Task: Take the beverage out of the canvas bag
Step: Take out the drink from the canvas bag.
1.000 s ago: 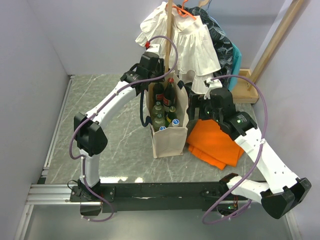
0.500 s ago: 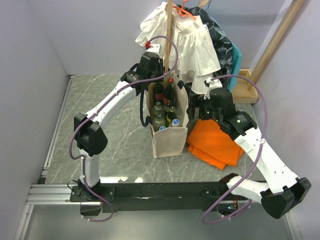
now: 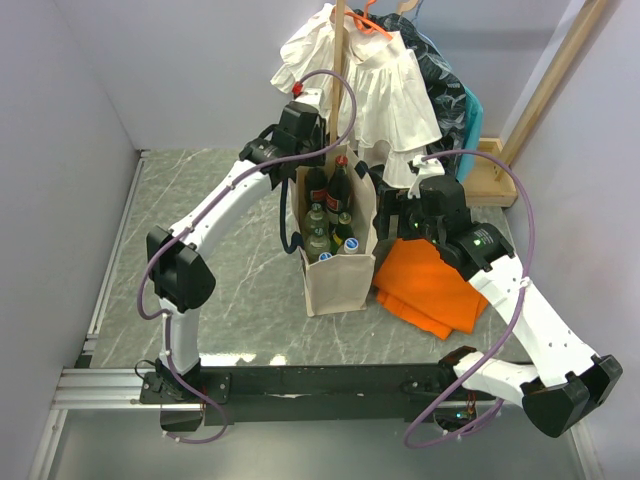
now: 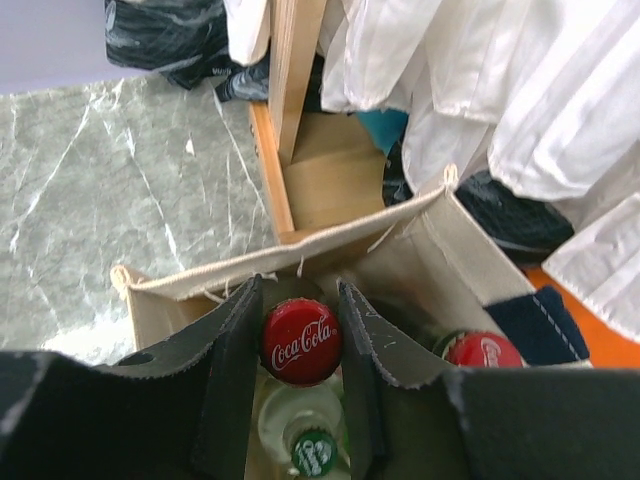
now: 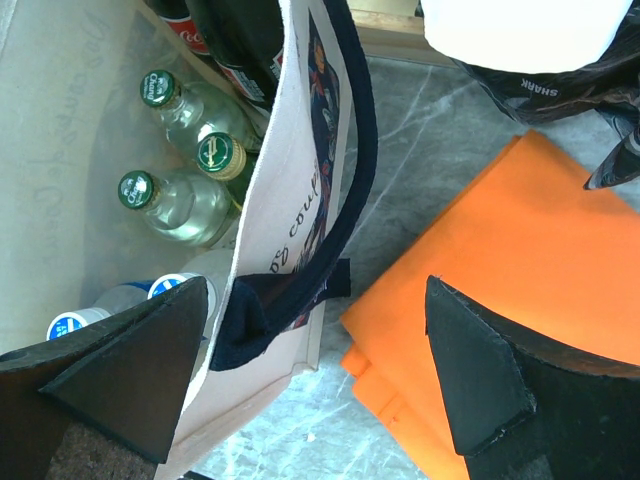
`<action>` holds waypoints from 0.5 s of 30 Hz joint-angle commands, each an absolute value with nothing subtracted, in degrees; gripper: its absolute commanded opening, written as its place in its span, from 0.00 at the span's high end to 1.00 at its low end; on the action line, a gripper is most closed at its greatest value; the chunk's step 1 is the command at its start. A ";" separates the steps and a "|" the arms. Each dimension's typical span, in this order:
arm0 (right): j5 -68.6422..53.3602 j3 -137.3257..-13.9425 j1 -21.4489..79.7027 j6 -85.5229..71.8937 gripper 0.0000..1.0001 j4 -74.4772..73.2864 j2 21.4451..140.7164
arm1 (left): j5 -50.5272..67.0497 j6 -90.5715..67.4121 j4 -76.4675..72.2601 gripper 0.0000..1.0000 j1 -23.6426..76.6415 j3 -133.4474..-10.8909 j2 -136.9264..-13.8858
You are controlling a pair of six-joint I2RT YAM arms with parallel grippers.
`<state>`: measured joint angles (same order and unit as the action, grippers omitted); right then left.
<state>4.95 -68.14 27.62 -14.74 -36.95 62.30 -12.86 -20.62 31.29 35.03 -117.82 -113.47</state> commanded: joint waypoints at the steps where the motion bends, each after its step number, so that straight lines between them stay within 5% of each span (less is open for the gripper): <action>1: 5.45 -68.91 27.86 -15.12 0.06 -36.74 61.79 | -11.60 -18.90 31.64 0.99 35.42 -123.57 -111.80; 15: 5.10 -68.73 27.86 -15.47 0.06 -36.91 61.35 | -12.57 -16.35 30.15 0.99 35.42 -123.84 -109.43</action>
